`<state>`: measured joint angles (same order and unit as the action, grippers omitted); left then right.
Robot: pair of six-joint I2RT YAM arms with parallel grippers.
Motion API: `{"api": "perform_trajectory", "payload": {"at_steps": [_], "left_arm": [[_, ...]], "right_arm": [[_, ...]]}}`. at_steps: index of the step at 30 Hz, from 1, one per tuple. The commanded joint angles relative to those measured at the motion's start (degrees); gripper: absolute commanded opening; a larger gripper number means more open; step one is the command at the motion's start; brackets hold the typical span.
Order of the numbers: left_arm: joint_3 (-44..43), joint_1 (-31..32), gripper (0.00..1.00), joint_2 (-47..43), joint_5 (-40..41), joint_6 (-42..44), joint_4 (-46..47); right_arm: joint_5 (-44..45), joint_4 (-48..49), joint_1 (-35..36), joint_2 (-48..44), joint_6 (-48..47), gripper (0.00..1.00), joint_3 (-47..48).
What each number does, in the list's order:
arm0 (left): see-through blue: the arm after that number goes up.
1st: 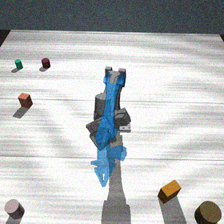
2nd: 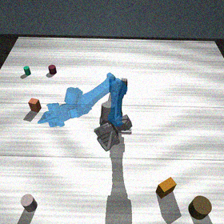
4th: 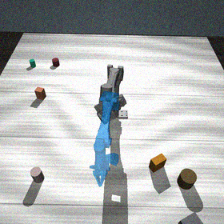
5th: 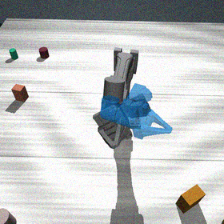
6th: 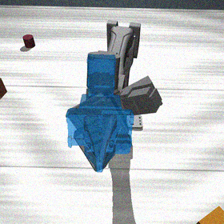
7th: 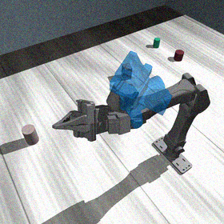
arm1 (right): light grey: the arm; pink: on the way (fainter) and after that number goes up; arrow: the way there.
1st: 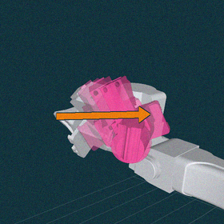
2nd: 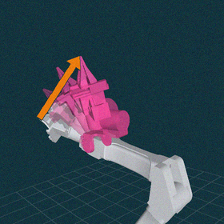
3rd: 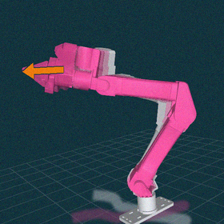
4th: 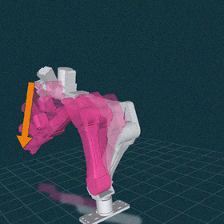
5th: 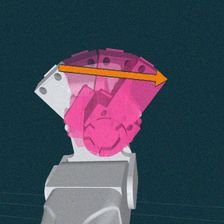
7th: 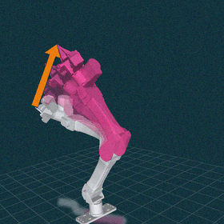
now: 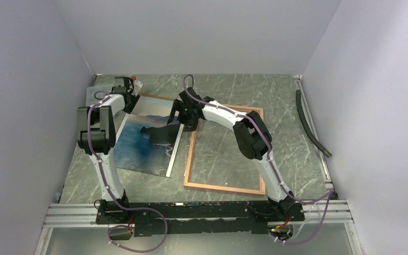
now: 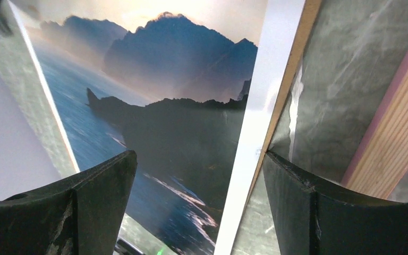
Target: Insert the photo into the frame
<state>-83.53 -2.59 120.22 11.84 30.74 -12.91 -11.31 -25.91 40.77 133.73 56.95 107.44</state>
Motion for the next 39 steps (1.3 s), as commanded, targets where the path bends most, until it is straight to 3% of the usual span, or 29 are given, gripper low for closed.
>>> {"api": "perform_trajectory", "payload": {"at_steps": [1,11,20,31,39], "left_arm": [[3.39,3.59,0.6,0.45,-6.84,-2.81,-8.87],[3.2,4.07,0.59,0.8,-7.75,-3.51,-9.59],[2.49,4.31,0.58,1.07,-8.08,-3.93,-10.98],[2.82,4.61,0.58,1.28,-7.55,-3.84,-11.35],[3.04,4.58,0.58,1.32,-7.07,-3.37,-11.44]], "right_arm": [[1.58,-1.93,3.02,0.16,-3.0,0.91,4.81],[9.33,-14.45,5.93,6.04,-11.52,0.91,18.21],[14.71,-18.85,7.34,8.0,-15.09,0.9,22.59],[11.61,-5.48,7.96,-2.08,-14.81,0.91,11.38],[10.78,-5.08,7.95,-4.09,-14.87,0.91,10.24]]}}
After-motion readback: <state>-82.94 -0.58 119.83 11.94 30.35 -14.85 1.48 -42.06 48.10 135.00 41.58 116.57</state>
